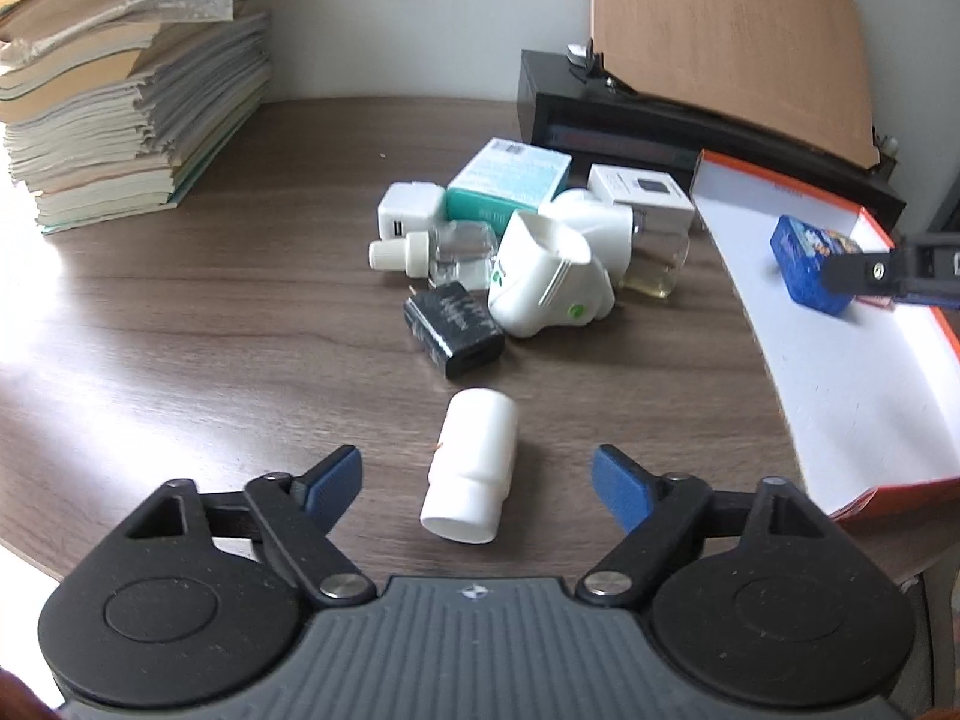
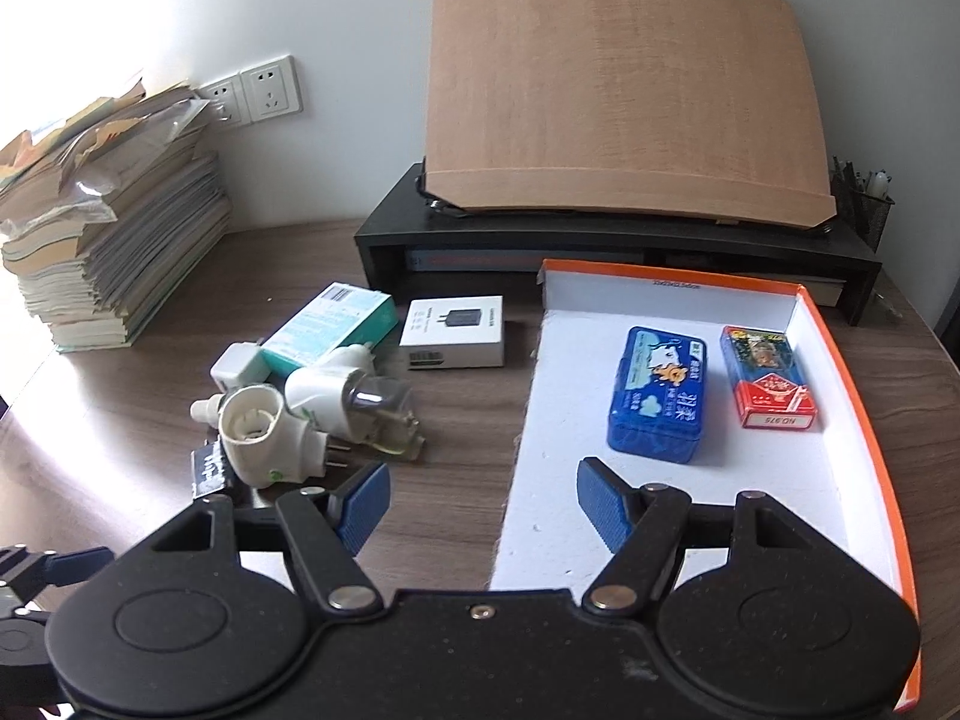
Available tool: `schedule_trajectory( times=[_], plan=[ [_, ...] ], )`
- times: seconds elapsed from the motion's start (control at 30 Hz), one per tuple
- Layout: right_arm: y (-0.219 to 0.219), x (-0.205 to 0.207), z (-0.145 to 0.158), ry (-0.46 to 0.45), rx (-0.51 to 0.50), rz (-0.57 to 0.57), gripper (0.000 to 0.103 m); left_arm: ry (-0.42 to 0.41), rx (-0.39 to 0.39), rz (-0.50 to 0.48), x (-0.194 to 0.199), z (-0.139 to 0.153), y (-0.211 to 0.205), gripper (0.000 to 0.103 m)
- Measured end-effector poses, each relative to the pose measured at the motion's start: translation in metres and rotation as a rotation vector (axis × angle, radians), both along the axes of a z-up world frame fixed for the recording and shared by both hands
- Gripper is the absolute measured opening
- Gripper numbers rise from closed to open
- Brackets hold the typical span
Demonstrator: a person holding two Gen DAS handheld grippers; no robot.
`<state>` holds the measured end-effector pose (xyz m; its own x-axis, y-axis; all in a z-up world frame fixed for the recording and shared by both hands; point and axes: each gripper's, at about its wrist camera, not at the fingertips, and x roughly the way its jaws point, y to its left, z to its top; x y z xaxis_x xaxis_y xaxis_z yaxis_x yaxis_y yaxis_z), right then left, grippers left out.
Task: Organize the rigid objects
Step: 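Move the left tool to the white pill bottle and grasp it, then lift the pill bottle with the left tool while the right tool grasps a white air-freshener unit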
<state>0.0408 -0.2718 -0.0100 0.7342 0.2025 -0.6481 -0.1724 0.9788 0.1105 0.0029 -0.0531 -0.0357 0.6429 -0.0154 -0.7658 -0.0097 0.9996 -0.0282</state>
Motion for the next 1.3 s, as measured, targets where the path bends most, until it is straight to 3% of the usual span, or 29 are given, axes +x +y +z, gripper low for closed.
schedule_trajectory(
  times=[0.23, 0.3, 0.4, 0.6, 0.77, 0.93, 1.07, 1.2, 1.3],
  plan=[
    [0.020, -0.003, -0.002, 0.006, -0.008, 0.031, 0.082, 0.011, -0.003, -0.019, 0.007, -0.015, 0.007, 0.069],
    [0.028, -0.003, -0.003, 0.008, -0.009, 0.050, 0.082, 0.008, -0.002, -0.033, 0.011, -0.017, 0.007, 0.052],
    [0.043, -0.002, -0.005, 0.011, -0.009, 0.095, 0.082, 0.006, 0.000, -0.042, 0.016, -0.020, 0.009, 0.033],
    [0.079, 0.009, -0.013, 0.016, -0.018, 0.222, 0.082, 0.000, -0.042, -0.029, 0.016, -0.014, 0.027, 0.033],
    [0.107, 0.031, -0.024, 0.041, 0.012, 0.251, 0.082, -0.024, -0.060, 0.013, 0.014, -0.002, 0.048, 0.033],
    [0.130, 0.057, -0.041, 0.094, 0.031, 0.203, 0.082, -0.038, -0.068, 0.036, 0.014, 0.006, 0.063, 0.033],
    [0.138, 0.071, -0.052, 0.104, 0.028, 0.123, 0.091, -0.037, -0.072, 0.043, 0.015, 0.007, 0.071, 0.033],
    [0.140, 0.083, -0.064, 0.151, 0.014, 0.085, 0.092, -0.039, -0.075, 0.036, 0.017, 0.008, 0.074, 0.033],
    [0.136, 0.080, -0.064, 0.128, 0.015, 0.101, 0.083, -0.044, -0.078, 0.033, 0.018, 0.008, 0.075, 0.033]
  ],
)
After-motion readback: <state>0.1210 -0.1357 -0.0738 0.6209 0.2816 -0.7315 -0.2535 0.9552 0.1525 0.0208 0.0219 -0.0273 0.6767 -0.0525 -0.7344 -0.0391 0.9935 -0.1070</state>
